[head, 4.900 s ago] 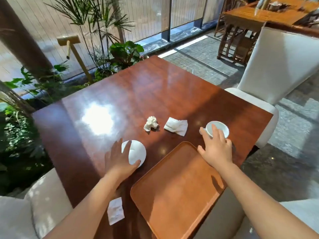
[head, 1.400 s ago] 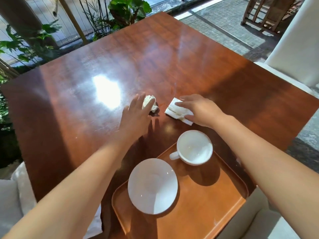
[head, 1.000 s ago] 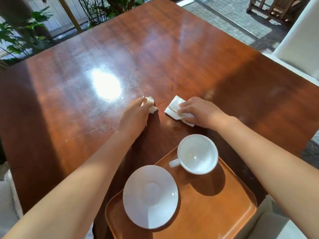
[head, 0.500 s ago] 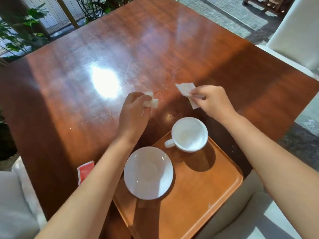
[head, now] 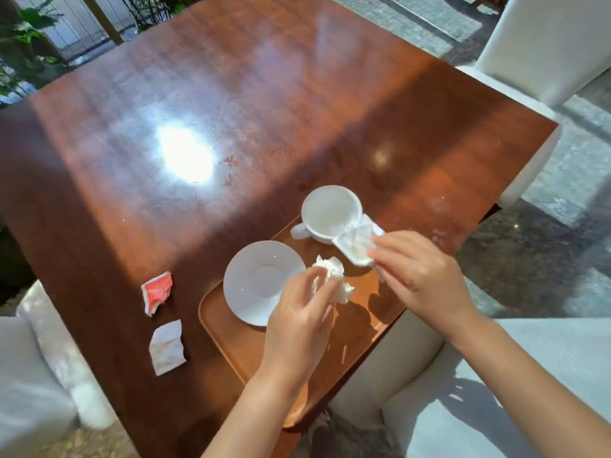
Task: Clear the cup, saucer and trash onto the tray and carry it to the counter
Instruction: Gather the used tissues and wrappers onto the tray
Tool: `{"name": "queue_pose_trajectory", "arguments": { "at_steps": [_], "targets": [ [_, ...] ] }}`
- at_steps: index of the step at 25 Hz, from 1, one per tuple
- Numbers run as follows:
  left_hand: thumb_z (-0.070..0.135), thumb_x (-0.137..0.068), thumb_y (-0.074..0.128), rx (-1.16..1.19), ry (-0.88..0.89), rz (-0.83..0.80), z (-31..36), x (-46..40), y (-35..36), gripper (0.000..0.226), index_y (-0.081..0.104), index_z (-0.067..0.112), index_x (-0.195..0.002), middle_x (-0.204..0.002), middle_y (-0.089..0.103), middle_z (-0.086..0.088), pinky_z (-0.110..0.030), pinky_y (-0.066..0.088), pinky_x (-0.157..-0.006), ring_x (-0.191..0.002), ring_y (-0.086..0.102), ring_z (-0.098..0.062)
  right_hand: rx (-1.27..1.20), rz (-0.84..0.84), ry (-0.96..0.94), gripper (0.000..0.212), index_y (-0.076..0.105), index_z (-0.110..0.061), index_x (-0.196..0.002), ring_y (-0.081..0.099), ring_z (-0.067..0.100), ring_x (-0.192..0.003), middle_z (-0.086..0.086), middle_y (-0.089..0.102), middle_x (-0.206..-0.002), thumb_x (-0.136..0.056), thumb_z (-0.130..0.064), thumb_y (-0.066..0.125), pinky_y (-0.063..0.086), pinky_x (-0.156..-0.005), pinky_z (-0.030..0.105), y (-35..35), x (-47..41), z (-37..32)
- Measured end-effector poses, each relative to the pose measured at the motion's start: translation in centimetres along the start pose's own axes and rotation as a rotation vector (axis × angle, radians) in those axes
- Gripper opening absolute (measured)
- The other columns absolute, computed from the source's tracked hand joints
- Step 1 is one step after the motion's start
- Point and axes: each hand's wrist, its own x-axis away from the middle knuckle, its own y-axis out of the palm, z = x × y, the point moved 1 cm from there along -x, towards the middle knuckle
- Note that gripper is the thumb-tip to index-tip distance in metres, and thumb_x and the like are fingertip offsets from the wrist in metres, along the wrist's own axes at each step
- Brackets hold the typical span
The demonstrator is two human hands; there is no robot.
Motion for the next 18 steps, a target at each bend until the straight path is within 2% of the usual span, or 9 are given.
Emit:
{"name": "queue_pose_trajectory", "arguments": {
  "at_steps": [2,5,10,13,14,16,18],
  "targets": [
    [-0.004,-0.067,0.078,-0.031,-0.009,-0.069,0.2,0.8,0.6,0.049,0.065,0.015,-0.111,-0.112,0.063,-0.013,-0.023,0.049,-0.064,-0.096,0.064,-0.026,0.068,-0.048,-0.02,0.012,0.071,-0.011,-0.092,0.065,0.026,-0.096,0.006,0.072,-0.1,-0.084,-0.014,0.063,0.057,-0.073,0.034,0.6,2.0,0.2],
    [-0.004,-0.067,0.077,-0.061,-0.046,-0.128,0.5,0.9,1.5,0.049,0.064,0.016,-0.11,-0.114,0.063,-0.013,-0.026,0.054,-0.065,-0.097,0.064,-0.027,0.141,-0.138,0.021,0.01,0.071,-0.013,-0.087,0.066,0.024,-0.095,0.003,0.073,-0.097,-0.077,-0.009,0.071,0.059,-0.066,0.032,1.9,3.6,0.6],
    [-0.002,-0.073,0.072,-0.052,-0.047,-0.153,0.2,0.8,2.7,0.031,0.063,0.014,-0.097,-0.109,0.062,-0.011,-0.03,0.053,-0.057,-0.094,0.062,-0.028,0.164,-0.252,0.084,0.021,0.069,-0.013,-0.083,0.065,0.021,-0.095,0.002,0.072,-0.096,-0.065,-0.005,0.078,0.056,-0.063,0.028,3.6,4.3,1.1],
    [0.013,-0.084,0.052,-0.063,-0.02,-0.138,-0.1,1.0,3.0,0.015,0.06,0.018,-0.096,-0.11,0.061,-0.003,-0.024,0.047,-0.06,-0.098,0.056,-0.021,0.164,-0.253,0.066,0.024,0.069,-0.012,-0.085,0.065,0.023,-0.095,0.003,0.072,-0.097,-0.065,-0.003,0.077,0.057,-0.068,0.03,3.9,4.4,1.2],
    [0.019,-0.085,0.044,-0.079,-0.018,-0.128,-0.1,1.0,3.1,0.018,0.06,0.019,-0.095,-0.111,0.062,0.0,-0.022,0.045,-0.061,-0.099,0.054,-0.018,0.172,-0.256,0.056,0.025,0.069,-0.012,-0.087,0.065,0.024,-0.096,0.004,0.072,-0.098,-0.065,-0.004,0.077,0.057,-0.071,0.032,3.8,4.4,1.1],
    [0.015,-0.084,0.054,-0.138,0.015,-0.126,-0.4,1.2,3.1,0.021,0.065,0.016,-0.102,-0.114,0.065,-0.004,-0.025,0.048,-0.064,-0.101,0.055,-0.019,0.193,-0.269,0.039,0.028,0.069,-0.011,-0.091,0.065,0.028,-0.1,0.007,0.071,-0.103,-0.065,-0.009,0.079,0.055,-0.078,0.035,3.6,4.4,1.0],
    [0.0,-0.072,0.072,-0.19,0.03,-0.15,-0.2,1.4,3.0,0.045,0.066,0.012,-0.114,-0.118,0.066,-0.011,-0.032,0.055,-0.07,-0.104,0.062,-0.027,0.206,-0.287,0.031,0.031,0.068,-0.011,-0.093,0.065,0.029,-0.102,0.008,0.07,-0.105,-0.065,-0.013,0.079,0.054,-0.081,0.038,3.2,4.3,0.8]
  ]
}}
